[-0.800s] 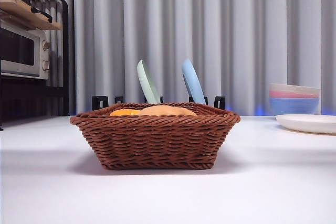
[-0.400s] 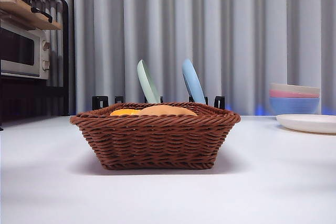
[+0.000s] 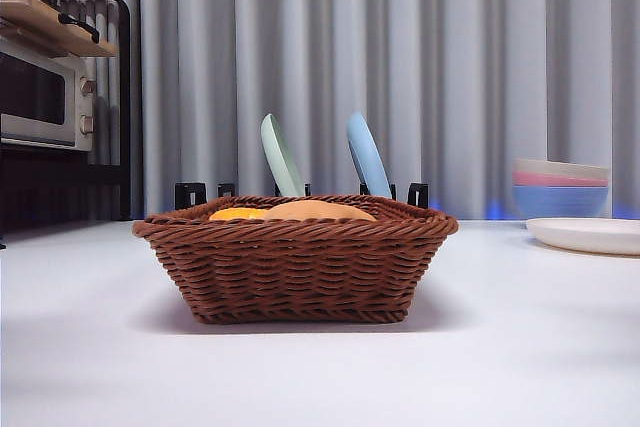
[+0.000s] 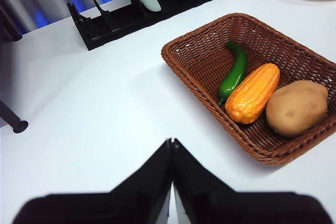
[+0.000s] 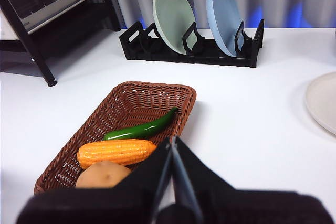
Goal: Pick up the basket,pick up the corn from the table,pick up the potato from the table,pick up the cucumber from the table,put all items into the basket
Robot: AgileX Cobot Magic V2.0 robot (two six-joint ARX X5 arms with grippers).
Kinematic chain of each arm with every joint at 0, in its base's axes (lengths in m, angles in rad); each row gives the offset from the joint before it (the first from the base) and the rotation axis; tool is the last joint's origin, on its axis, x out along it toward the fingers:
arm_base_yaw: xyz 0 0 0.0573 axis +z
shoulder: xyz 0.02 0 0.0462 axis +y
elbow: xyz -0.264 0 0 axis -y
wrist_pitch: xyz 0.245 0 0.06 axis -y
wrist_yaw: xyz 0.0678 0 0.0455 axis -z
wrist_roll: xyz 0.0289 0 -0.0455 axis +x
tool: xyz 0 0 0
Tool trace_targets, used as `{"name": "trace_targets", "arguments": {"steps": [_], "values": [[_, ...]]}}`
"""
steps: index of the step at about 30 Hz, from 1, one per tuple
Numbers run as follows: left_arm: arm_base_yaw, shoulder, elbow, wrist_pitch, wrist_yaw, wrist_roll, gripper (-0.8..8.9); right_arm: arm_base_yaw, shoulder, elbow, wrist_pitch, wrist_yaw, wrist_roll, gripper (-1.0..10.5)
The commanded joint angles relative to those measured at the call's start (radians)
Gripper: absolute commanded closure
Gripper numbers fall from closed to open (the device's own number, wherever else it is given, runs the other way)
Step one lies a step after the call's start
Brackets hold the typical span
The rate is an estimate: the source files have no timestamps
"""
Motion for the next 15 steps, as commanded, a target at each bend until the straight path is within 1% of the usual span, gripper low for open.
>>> {"name": "trace_targets", "arguments": {"steps": [1,2,4,6,9,12,15], "values": [[-0.001,-0.002,-0.005,-0.007,-0.002,0.010,8.17,0.002,-0.002,-0.011,0.001,0.003,0.012,9.5],[-0.001,-0.006,-0.005,-0.020,-0.002,0.036,8.17,0.002,-0.002,-0.011,-0.001,0.003,0.012,9.5],[0.027,-0.039,-0.006,-0.034,-0.002,0.043,8.17,0.002,-0.003,-0.011,-0.004,0.003,0.012,9.5],[0.078,-0.055,-0.010,0.009,0.013,0.043,8.17,0.002,-0.003,-0.011,-0.005,0.003,0.012,9.5],[0.208,-0.101,-0.059,0.171,0.076,0.058,8.17,0.002,-0.003,-0.011,-0.006,0.003,0.012,9.5],[0.346,-0.177,-0.162,0.354,0.149,0.063,8.17,0.002,-0.003,-0.011,-0.006,0.003,0.012,9.5],[0.453,-0.243,-0.286,0.471,0.222,0.078,8.17,0.002,-0.003,-0.011,-0.006,0.003,0.012,9.5]]}}
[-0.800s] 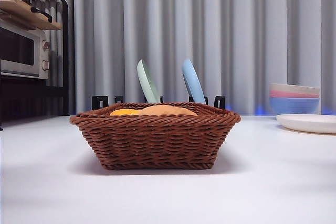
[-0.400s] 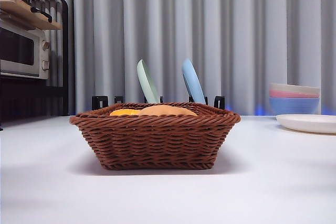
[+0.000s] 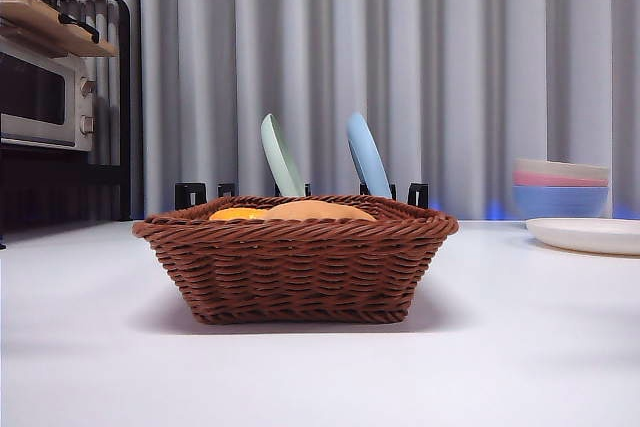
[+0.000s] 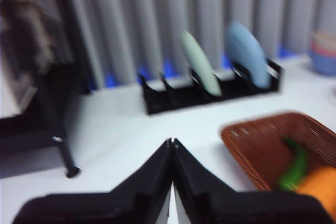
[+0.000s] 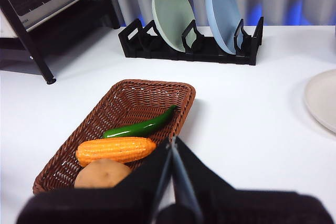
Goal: Pick up the basket,pick up the corn from the table,pick up the potato from the table,pick up the cucumber from the table,put all items into the basket
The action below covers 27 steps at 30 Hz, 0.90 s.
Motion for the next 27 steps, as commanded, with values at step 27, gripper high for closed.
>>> {"name": "trace_targets", "arguments": {"steps": [27], "values": [[0.254,-0.253,-0.506,0.160,0.171,0.052,8.17,0.002,-0.002,-0.011,0.002,0.003,0.010,9.5]]}}
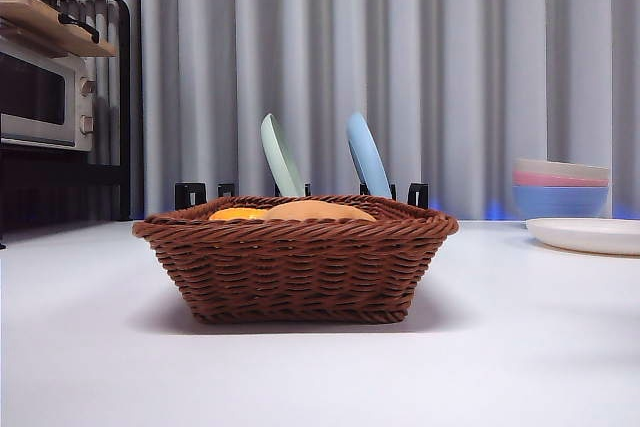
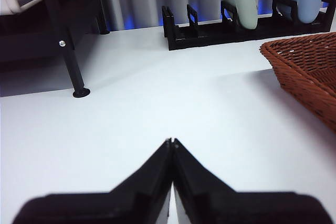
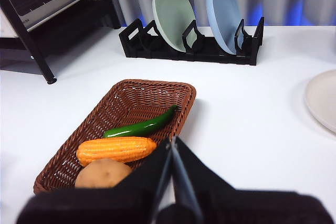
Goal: Pick up the basket,pick up the corn from the table,pick up the potato from the table,pick up the cucumber from the table,put all items into the basket
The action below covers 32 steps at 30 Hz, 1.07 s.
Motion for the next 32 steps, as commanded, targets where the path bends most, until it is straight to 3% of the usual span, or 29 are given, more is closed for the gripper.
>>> {"name": "trace_targets", "arguments": {"steps": [1,8,12,32], "values": [[0.004,-0.003,-0.015,0.007,0.002,0.029,8.17,0.002,-0.002,-0.011,0.002,0.003,0.010,9.5],[0.038,-0.003,-0.027,-0.005,0.053,0.029,8.17,0.002,-0.002,-0.011,0.002,0.003,0.010,9.5],[0.050,-0.003,-0.027,-0.002,0.052,-0.041,8.17,0.002,-0.002,-0.011,0.002,0.003,0.010,9.5],[0.050,-0.003,-0.027,0.001,0.046,-0.040,8.17,0.002,-0.002,-0.011,0.002,0.003,0.010,9.5]]}}
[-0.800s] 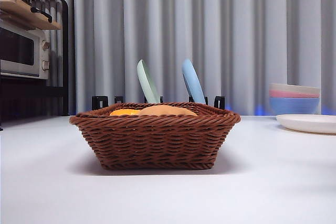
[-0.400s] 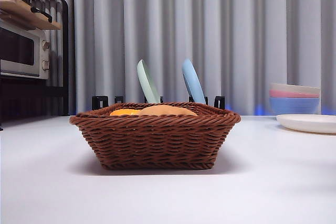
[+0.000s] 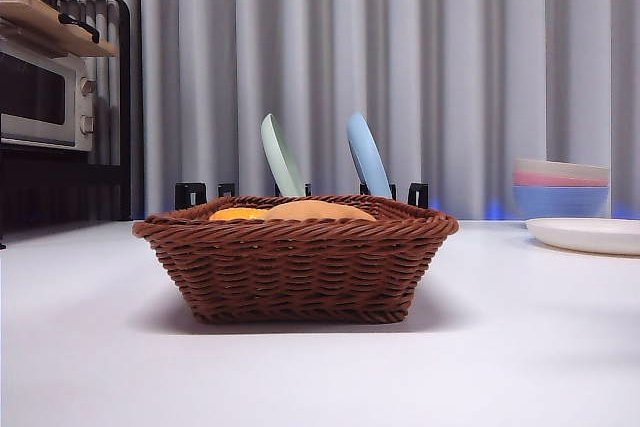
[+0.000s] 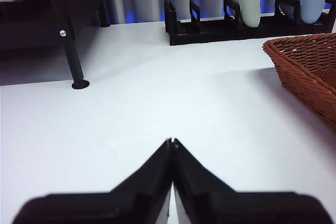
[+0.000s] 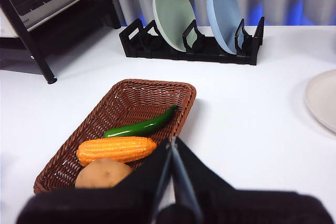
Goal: Pick up the basket,pick up the corn from the table,pick up the potato from the table,pick up the cucumber from the table,put all items into the basket
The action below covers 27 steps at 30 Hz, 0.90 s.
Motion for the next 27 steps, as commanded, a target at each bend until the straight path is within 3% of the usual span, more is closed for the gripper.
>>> {"name": "trace_targets", "arguments": {"steps": [1,4,9,13,17,19,23,27], "values": [[0.003,-0.003,-0.015,0.002,0.002,-0.005,8.17,0.002,-0.003,-0.011,0.002,0.003,0.010,9.5],[0.003,-0.003,-0.015,0.002,0.002,-0.005,8.17,0.002,-0.003,-0.011,-0.002,0.003,0.001,9.5],[0.003,-0.003,-0.015,0.002,0.002,-0.005,8.17,-0.006,-0.007,-0.011,-0.001,0.004,-0.143,9.5],[0.003,-0.003,-0.015,0.002,0.002,-0.005,8.17,-0.080,-0.017,-0.036,0.026,0.002,-0.253,9.5],[0.003,-0.003,-0.015,0.002,0.002,-0.005,8.17,-0.201,-0.043,-0.150,0.187,-0.012,-0.269,9.5],[0.003,-0.003,-0.015,0.002,0.002,-0.005,8.17,-0.261,-0.065,-0.224,0.277,-0.055,-0.279,9.5],[0.003,-0.003,-0.015,0.002,0.002,-0.005,8.17,-0.398,-0.124,-0.393,0.452,-0.233,-0.286,9.5],[0.003,-0.003,-0.015,0.002,0.002,-0.005,8.17,-0.519,-0.181,-0.514,0.526,-0.357,-0.282,9.5]]}}
